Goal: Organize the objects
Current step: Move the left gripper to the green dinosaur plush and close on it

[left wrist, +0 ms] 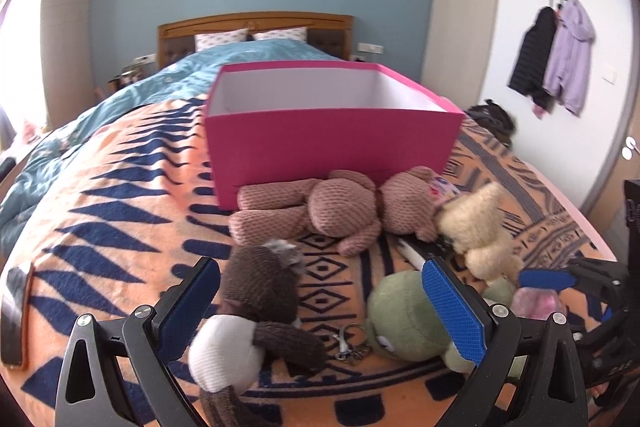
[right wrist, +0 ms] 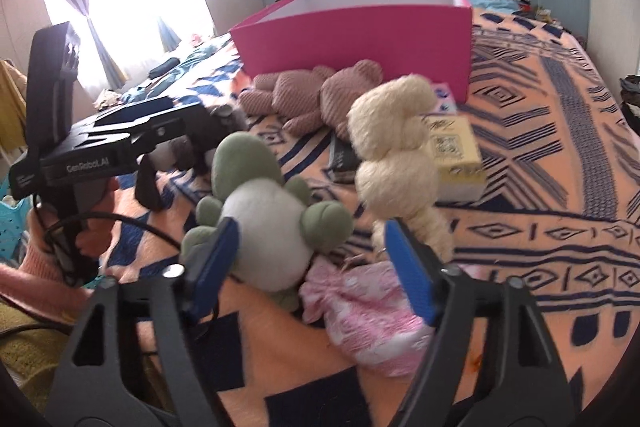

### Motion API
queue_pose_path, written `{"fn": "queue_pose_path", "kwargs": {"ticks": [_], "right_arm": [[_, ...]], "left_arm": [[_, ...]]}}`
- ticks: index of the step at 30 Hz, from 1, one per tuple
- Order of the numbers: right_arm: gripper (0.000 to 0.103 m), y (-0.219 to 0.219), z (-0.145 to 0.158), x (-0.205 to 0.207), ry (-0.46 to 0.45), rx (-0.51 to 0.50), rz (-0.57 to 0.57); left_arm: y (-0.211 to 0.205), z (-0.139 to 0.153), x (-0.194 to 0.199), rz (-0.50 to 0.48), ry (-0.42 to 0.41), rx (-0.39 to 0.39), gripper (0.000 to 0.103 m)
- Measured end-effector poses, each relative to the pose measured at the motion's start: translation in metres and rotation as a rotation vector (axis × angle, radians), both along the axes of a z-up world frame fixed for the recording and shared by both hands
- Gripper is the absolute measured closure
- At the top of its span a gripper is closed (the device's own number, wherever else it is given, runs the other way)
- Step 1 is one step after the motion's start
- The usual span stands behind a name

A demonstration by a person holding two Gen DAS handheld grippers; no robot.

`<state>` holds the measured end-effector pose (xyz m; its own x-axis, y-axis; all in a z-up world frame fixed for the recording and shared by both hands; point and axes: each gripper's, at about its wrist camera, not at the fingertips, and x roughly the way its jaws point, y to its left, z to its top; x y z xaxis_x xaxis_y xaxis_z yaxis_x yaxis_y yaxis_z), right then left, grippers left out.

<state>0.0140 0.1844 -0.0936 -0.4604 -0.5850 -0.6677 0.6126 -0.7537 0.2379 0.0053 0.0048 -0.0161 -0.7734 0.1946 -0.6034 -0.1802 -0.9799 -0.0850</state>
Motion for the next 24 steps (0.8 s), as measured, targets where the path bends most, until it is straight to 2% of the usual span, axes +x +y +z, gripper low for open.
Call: {"fn": "queue_pose_path", "kwargs": {"ticks": [2, 8, 14, 18, 20, 24], "right_arm": [[0.036, -0.005, -0.001, 0.002, -0.009, -0.005, 0.026], [0.037, -0.007, -0.001, 0.007, -0.013, -0.012, 0.042], [0.037, 0.0, 0.005, 0.015, -0.011, -0.049, 0.056], [0.036, -0.008, 0.0, 0.02, -0.033, -0.027, 0.099], [0.032, -0.012, -0.004, 0.019, -0.048, -0.022, 0.109], [0.032, -0.01, -0.002, 0.024, -0.046, -0.045, 0.143]], "left_arm": [[0.004, 0.0, -0.001, -0.038, -0.006, 0.0, 0.0], [0.014, -0.006, -0.002, -0.12, -0.028, -0.006, 0.002], [0.015, -0.014, -0.009, -0.192, -0.09, 0.024, 0.018], [0.019, -0.018, -0.014, -0.247, -0.128, 0.031, 0.032], [0.021, -0.019, -0.014, -0.271, -0.137, 0.033, 0.037], [0.023, -0.02, -0.017, -0.27, -0.156, 0.037, 0.038]]}}
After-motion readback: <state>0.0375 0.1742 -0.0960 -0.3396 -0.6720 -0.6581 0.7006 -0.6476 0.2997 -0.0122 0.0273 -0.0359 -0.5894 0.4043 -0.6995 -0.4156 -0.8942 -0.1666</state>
